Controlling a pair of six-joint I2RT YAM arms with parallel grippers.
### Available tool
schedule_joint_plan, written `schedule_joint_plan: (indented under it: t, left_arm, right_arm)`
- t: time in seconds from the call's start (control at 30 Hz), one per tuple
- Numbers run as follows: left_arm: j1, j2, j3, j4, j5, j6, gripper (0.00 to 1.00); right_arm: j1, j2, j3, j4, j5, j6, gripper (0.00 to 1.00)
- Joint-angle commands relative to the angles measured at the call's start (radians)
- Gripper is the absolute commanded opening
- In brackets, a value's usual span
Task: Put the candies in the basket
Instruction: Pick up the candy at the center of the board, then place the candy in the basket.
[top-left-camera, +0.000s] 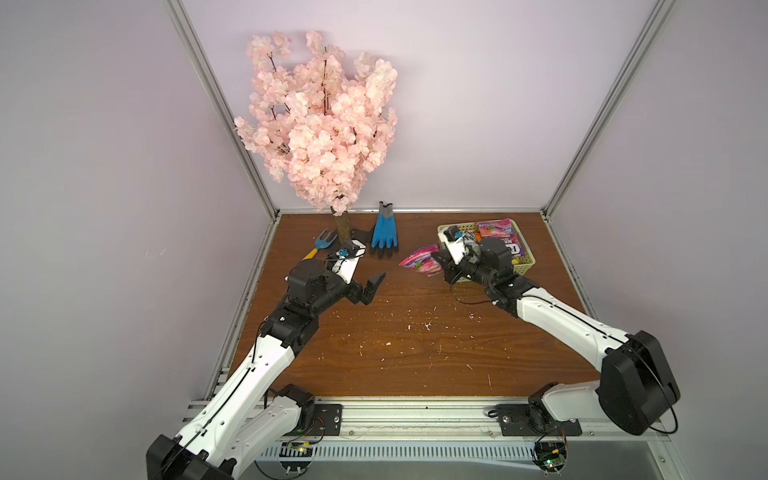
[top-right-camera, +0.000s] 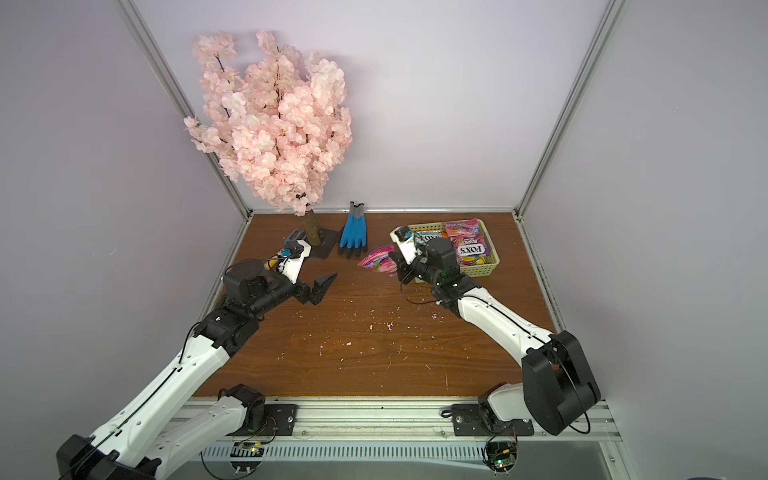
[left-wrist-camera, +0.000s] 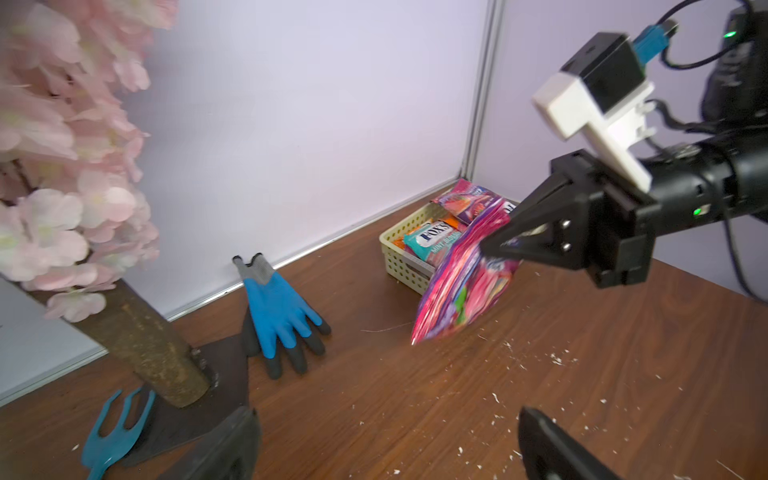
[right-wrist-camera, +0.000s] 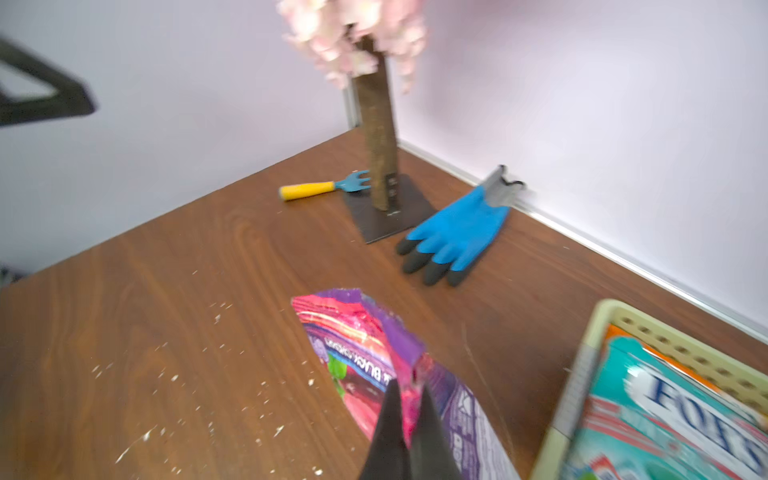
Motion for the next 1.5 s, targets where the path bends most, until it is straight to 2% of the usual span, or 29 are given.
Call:
schedule_joint_plan:
  t: [0.0,0.13,0.33,0.67,0.93,1.0,1.23,1.4,1.47]
  left_arm:
    - [-0.009,-0.001,0.0,0.039,-0.113,-0.075,1.0]
    - [-0.009,-0.008,-0.012,0.043,-0.124,-0.111,1.0]
    - [-0.009,-0.024,-0.025,0.017,-0.146,-0.071,1.0]
    - [-0.009,-0.004,-0.028,-0.03,-0.154,-0.034,1.0]
    - [-0.009,0.011,-0.035,-0.044,-0.162,-0.021,1.0]
    - [-0.009,0.01,-0.039,-0.041,-0.165,-0.022,1.0]
    - [-0.009,0.007,-0.056,-0.006,-0.188,-0.068,1.0]
    - [-0.009,0.002,-0.148,0.166,-0.254,-0.131,1.0]
    - [-0.009,0.002,-0.205,0.274,-0.297,-0.122,1.0]
  right_arm:
    - [-0.078,0.007,0.116,-0.098,0.082,0.097,0.0]
    - [-0.192,0.119,0.261,-0.252,0.043,0.115,0.0]
    - [-0.288,0.261,0.366,-0.304,-0.049,0.196,0.0]
    - [-0.336,0.539,0.518,-0.349,-0.058,0.345,0.0]
    - [-0.337,0.576,0.498,-0.296,0.016,0.43,0.01]
    - [-0.337,0.576,0.505,-0.301,0.022,0.428,0.15]
    - [-0.337,0.47,0.499,-0.345,-0.004,0.385,0.43]
    - [-0.337,0.284,0.376,-0.358,0.024,0.291,0.6]
    - [-0.337,0.196,0.291,-0.328,0.049,0.248,0.71]
